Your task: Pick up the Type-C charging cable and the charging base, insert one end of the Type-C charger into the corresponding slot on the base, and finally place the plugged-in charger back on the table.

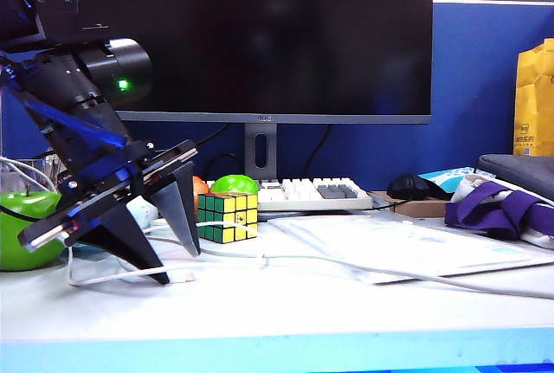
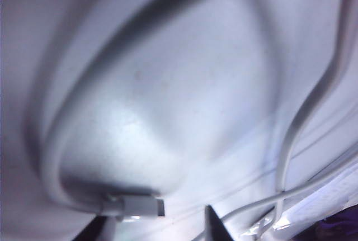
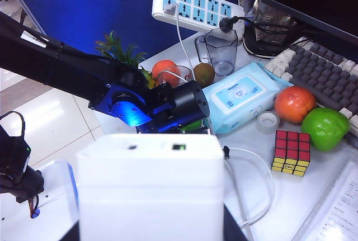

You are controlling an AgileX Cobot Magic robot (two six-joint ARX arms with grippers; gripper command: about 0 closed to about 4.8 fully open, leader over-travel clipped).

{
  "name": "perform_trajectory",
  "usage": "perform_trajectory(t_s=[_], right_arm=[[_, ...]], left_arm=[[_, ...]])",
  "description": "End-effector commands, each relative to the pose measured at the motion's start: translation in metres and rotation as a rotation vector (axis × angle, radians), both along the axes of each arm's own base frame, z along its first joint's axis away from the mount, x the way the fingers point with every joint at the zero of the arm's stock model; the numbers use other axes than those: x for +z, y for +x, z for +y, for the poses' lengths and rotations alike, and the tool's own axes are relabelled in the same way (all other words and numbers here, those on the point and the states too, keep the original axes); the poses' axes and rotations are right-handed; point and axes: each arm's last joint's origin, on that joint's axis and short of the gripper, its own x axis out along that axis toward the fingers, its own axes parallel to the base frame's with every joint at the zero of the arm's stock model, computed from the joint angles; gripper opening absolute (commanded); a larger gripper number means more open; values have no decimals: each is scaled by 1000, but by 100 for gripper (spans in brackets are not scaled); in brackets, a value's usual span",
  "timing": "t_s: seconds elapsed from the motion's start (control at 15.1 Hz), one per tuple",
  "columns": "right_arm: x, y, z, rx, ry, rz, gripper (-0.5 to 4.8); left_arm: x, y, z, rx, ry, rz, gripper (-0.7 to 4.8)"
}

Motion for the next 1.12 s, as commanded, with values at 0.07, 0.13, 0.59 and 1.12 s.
perform_trajectory(t_s=[0.07, 0.13, 0.59, 1.12], right_arm=[[5, -3, -2, 5, 21, -24, -4], [6, -4, -2, 5, 22, -26, -5], [8, -8, -4, 2, 27, -39, -5], [8, -9, -5, -1, 27, -41, -5]], left_arm=[[0, -1, 0, 38, -3, 27, 46], [0, 0, -1, 43, -2, 25, -7], [22, 24, -14, -147, -201, -391, -6], [11, 2, -5, -23, -69, -73, 255]])
